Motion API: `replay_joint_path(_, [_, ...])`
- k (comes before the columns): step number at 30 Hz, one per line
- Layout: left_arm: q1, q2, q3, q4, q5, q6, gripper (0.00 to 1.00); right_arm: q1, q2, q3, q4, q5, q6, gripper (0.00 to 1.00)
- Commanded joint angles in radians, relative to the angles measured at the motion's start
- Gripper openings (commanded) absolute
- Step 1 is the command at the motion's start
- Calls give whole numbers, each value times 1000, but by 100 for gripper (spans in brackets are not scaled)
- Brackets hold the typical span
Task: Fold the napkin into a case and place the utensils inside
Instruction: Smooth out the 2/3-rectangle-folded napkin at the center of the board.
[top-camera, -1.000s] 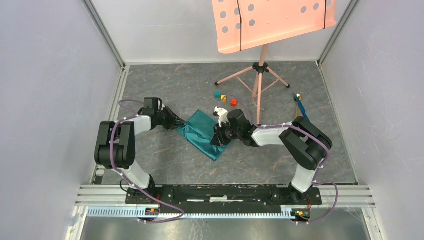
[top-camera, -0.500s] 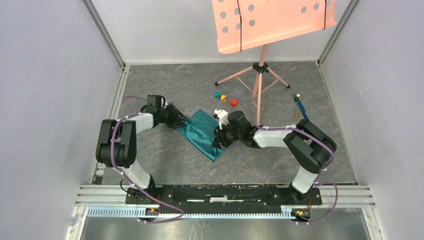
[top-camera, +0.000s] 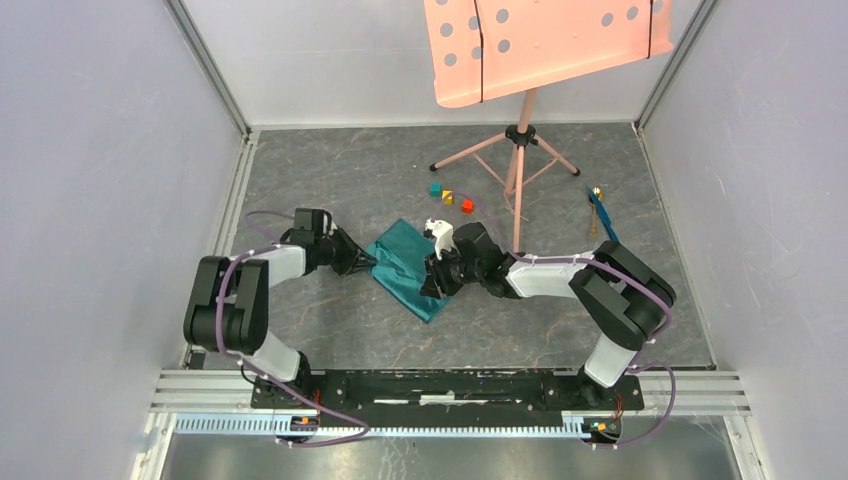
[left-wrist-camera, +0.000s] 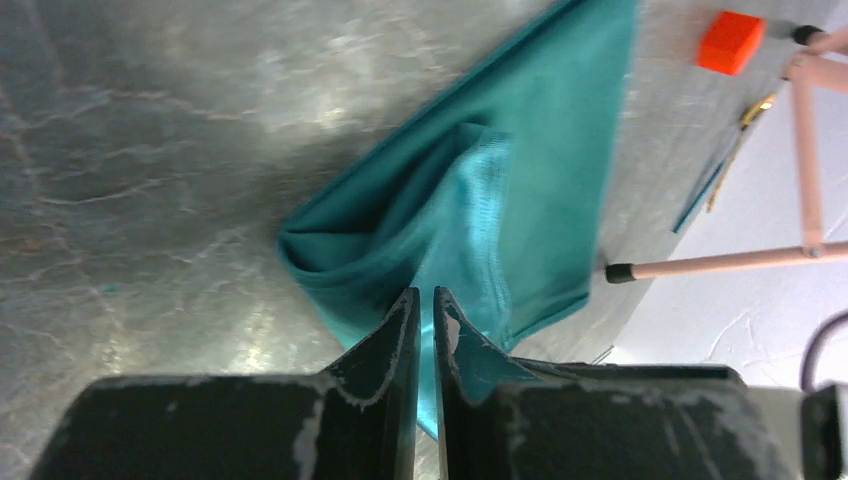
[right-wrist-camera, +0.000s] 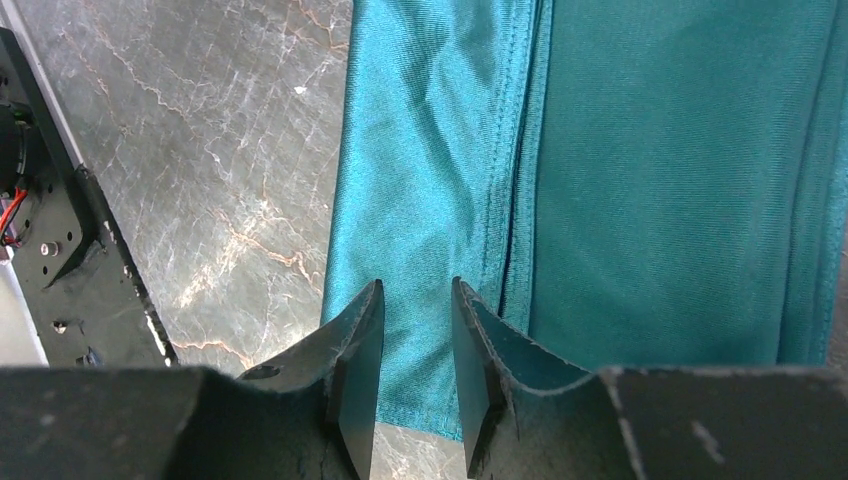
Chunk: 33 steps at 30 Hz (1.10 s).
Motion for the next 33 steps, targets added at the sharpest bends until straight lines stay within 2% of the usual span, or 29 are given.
replay_joint_path(1, [-2, 82, -19, 86, -8, -26, 14, 21, -32, -11, 42, -13, 9, 36])
replay_joint_path(4, [-2, 113, -5, 72, -33, -4, 14, 33, -25, -15, 41, -8, 8, 36])
replay_joint_path(8, [-4, 47, 34, -20, -50, 36, 16, 42, -36, -22, 38, -3, 8, 36])
replay_joint_path(15, [-4, -109, 71, -123, -70, 60, 29, 41, -38, -22, 13, 22, -24, 37])
replay_joint_path(20, [-3, 2, 105, -48, -16, 16, 24, 39, -26, -12, 12, 33, -27, 37])
replay_joint_path(27, [-1, 168, 172, -57, -110, 34, 24, 51, -4, -31, 37, 51, -19, 37])
replay_joint_path(33, [8, 242, 209, -64, -152, 38, 23, 88, -8, -88, 67, 120, 47, 36])
